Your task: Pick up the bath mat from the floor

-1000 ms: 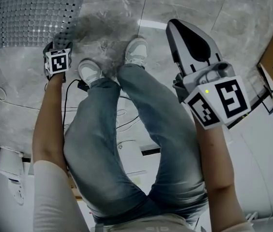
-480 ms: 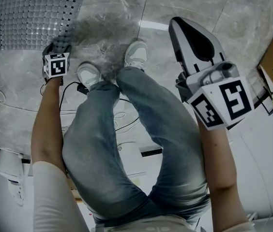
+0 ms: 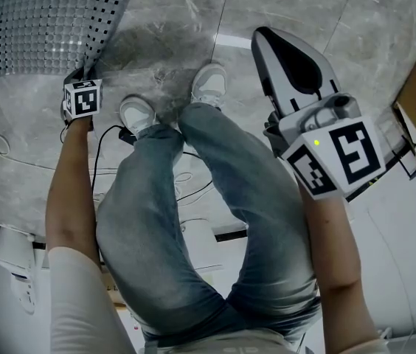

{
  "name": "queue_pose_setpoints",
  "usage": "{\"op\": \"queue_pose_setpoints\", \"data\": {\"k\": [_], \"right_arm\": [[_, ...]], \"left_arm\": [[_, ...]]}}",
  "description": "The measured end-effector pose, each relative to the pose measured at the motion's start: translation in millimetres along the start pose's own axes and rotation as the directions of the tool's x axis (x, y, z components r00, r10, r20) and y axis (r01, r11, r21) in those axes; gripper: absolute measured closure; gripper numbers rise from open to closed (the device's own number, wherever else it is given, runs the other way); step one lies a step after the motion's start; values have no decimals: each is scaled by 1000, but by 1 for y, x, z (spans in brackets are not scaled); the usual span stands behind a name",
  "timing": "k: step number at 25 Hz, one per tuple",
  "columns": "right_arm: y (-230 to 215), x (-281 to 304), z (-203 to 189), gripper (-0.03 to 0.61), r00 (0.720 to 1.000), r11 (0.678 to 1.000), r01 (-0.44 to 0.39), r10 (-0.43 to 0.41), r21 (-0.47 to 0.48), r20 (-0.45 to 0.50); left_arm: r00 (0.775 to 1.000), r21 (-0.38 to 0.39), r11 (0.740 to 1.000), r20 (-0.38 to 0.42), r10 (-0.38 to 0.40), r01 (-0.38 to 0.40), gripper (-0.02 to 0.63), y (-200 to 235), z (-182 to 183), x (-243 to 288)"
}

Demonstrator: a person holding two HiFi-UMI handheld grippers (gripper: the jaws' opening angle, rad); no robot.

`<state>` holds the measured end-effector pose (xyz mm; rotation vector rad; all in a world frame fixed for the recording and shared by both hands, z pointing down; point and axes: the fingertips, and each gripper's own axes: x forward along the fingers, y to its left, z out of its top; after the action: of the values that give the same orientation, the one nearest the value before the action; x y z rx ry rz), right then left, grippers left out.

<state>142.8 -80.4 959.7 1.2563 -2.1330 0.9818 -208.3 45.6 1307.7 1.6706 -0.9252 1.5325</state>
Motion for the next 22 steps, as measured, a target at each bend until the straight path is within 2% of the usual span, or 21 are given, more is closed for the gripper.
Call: {"op": "queue_pose_setpoints", "data": {"k": [3,8,15,19,22], "right_arm": [[4,-3,1,552,1000,1000,0,0,7,-3],[18,-16,5,552,1000,1000,-18,18,17,-7],[38,-41,11,552,999,999,-25,26,43,-21],[52,-56,16,552,998,999,-42,43,30,-46],[57,-67,20,552,997,999,-41,43,31,-66]], "left_arm": [[999,-30,998,6,-50,50,529,-10,6,-13],[999,-75,996,-8,-49,48,531,-21,-3,-30],[991,-135,982,-22,-133,129,528,-55,8,-83],[982,-141,975,-54,-183,174,527,-80,6,-109],[978,-168,970,-81,-191,175,525,-89,11,-131]]}}
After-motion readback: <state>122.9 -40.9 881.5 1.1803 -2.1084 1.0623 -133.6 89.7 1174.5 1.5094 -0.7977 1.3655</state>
